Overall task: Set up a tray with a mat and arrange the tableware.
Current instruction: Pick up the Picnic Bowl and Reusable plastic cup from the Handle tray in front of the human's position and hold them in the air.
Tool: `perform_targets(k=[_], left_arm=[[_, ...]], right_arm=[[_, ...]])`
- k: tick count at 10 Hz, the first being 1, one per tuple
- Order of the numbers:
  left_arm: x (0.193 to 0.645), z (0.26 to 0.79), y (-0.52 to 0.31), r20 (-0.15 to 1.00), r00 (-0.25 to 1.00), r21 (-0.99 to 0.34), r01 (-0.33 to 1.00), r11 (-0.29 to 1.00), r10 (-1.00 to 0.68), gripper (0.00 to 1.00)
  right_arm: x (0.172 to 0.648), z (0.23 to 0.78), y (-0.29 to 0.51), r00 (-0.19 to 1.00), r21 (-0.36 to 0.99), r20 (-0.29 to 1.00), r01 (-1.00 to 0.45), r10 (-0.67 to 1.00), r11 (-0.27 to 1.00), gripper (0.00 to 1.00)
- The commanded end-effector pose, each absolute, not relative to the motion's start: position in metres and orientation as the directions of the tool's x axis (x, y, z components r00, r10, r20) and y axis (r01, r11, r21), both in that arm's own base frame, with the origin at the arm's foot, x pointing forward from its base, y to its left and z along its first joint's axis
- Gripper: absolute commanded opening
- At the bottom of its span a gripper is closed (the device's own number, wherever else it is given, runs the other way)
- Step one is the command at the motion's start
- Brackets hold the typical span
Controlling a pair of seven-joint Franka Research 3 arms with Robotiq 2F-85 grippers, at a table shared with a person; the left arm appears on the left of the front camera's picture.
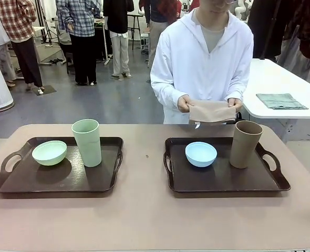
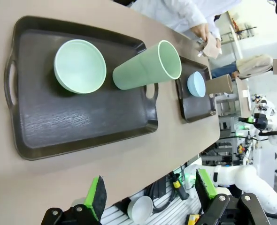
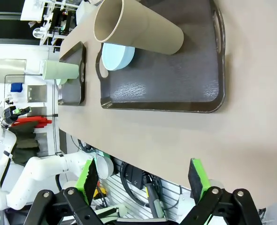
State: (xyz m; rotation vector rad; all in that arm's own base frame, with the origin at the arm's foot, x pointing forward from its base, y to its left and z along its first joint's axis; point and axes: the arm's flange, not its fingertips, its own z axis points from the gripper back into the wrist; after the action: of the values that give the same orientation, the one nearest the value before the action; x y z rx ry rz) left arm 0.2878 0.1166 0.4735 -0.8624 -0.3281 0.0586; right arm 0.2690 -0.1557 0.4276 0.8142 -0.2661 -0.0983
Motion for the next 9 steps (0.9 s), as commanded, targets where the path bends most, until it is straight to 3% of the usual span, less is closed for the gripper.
perform_targets(k=[1, 9], left_arm=[[0.2877, 0.4722, 0.1187, 0.278, 0.945, -0.760, 0.105, 0.641, 0.174, 1.00], [0.2877, 0.4722, 0.1187, 0.278, 0.945, -0.760, 0.105, 0.641, 0.174, 1.00]], right_arm=[[0.2713, 0.4276, -0.1567, 0.958, 0.747, 0.220, -0.044, -0.184, 0.664, 1.00], [0.2713, 0.4276, -0.1567, 0.958, 0.747, 0.220, -0.044, -0.184, 0.664, 1.00]])
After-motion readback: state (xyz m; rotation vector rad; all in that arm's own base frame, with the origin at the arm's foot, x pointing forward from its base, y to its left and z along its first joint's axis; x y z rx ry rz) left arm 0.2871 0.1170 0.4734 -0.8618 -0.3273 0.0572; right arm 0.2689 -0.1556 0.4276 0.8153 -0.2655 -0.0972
